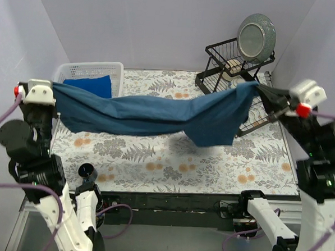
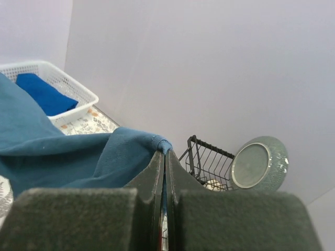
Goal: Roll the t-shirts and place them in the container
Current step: Fold the T-shirt at the center of the board.
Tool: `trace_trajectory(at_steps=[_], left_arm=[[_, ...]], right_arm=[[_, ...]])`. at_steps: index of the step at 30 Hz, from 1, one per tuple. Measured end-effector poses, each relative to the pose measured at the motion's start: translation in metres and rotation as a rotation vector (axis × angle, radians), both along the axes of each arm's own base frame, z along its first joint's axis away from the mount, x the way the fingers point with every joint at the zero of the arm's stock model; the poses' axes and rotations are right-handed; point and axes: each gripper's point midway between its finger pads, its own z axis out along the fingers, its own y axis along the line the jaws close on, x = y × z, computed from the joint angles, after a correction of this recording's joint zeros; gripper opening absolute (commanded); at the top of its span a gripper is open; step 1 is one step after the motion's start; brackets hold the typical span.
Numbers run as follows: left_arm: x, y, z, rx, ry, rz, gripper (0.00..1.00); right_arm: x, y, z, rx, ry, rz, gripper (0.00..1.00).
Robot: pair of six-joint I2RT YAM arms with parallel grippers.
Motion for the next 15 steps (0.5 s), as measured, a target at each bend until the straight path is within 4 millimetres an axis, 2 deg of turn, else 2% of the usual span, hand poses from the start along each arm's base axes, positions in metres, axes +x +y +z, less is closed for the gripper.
trace_trajectory(at_steps=[4, 6, 8, 11, 13, 15], left_arm=[[-0.058, -0.021, 0.041, 0.039, -0.148, 0.017, 0.0], [-0.089, -0.031, 0.062, 0.049, -0.235, 0.007, 0.0], [-0.112, -0.034, 0.076, 0.046, -0.292, 0.003, 0.0], [-0.118, -0.03, 0.076, 0.051, -0.293, 0.006, 0.0], [-0.102, -0.025, 0.059, 0.069, -0.227, 0.019, 0.0], [-0.07, -0.019, 0.024, 0.101, -0.109, 0.025, 0.0]], right_arm=[[-0.066, -0.011, 0.017, 0.012, -0.073, -0.008, 0.01], [-0.092, -0.015, 0.029, 0.019, -0.117, -0.012, 0.01], [-0.105, -0.017, 0.038, 0.024, -0.142, -0.014, 0.01], [-0.103, -0.019, 0.039, 0.026, -0.134, -0.023, 0.01], [-0.086, -0.016, 0.032, 0.02, -0.093, -0.023, 0.01], [-0.057, -0.012, 0.015, 0.007, -0.036, -0.024, 0.01]])
